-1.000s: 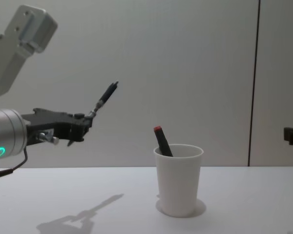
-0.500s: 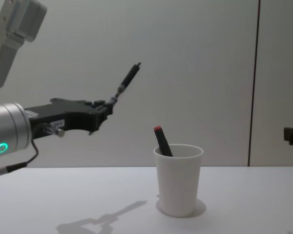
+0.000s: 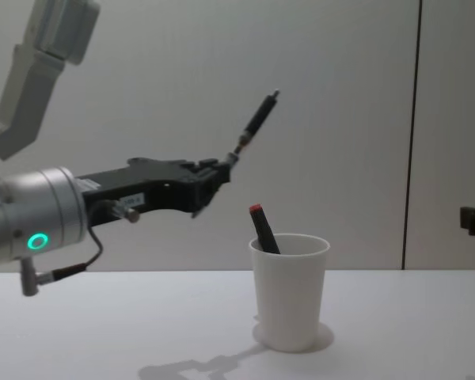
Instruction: Place the pen into the pen holder.
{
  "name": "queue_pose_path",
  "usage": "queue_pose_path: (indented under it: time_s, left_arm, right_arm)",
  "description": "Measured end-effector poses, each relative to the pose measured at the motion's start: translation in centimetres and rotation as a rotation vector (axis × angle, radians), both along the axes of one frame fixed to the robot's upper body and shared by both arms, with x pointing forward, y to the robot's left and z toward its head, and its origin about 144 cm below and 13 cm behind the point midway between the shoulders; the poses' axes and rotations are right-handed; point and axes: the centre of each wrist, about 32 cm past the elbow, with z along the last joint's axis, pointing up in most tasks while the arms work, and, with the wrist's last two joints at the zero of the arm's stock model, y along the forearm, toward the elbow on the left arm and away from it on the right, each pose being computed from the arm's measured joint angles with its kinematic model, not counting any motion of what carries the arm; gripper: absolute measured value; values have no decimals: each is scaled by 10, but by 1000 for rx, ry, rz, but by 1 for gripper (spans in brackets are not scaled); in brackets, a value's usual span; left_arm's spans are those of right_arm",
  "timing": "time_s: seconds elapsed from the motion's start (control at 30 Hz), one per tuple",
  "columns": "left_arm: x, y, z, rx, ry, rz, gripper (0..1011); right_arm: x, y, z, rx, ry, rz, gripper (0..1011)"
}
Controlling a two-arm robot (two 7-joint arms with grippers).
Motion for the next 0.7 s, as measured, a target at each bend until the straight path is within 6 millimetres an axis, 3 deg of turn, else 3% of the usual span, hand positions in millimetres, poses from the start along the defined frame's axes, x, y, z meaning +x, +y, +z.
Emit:
queue_pose_path:
  time_s: [0.7]
  left_arm:
    - [16, -25, -2, 23, 16, -157, 129]
  right_arm:
    - [-1, 0, -1, 3, -3, 1, 1002]
